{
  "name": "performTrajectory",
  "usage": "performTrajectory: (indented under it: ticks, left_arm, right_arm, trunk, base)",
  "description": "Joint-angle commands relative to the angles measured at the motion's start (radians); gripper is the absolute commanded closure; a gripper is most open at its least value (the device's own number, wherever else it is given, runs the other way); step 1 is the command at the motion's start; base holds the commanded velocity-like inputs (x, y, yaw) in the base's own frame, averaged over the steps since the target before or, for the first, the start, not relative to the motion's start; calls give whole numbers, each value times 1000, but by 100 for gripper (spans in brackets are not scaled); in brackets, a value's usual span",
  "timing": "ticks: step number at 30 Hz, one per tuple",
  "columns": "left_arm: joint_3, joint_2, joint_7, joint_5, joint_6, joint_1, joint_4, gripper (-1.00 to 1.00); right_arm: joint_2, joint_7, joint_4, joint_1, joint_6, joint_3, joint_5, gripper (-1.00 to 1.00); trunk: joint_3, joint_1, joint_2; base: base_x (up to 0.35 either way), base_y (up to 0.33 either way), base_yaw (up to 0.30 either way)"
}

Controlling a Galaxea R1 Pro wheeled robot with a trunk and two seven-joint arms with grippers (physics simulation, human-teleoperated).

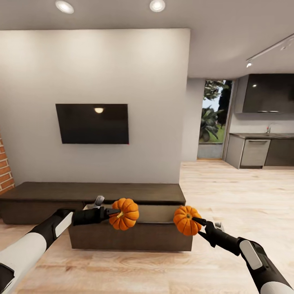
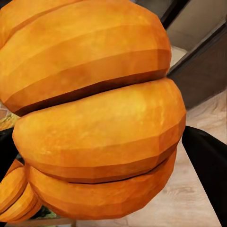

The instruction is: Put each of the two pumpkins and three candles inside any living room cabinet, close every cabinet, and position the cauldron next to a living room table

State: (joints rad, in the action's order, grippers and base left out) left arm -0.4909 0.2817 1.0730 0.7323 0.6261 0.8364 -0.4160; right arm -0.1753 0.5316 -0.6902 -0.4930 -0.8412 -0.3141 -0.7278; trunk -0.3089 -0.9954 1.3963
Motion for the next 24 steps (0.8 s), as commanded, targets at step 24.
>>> performTrajectory:
  ticks: [24]
  left_arm:
    - [2,-1,-99,17,22,3,4,100]
  right_arm:
    - [30,-60,-2,-11,-7,2,-3,100]
  trunk:
    - [-1,-1,1]
  base:
    - [159,-74,0]
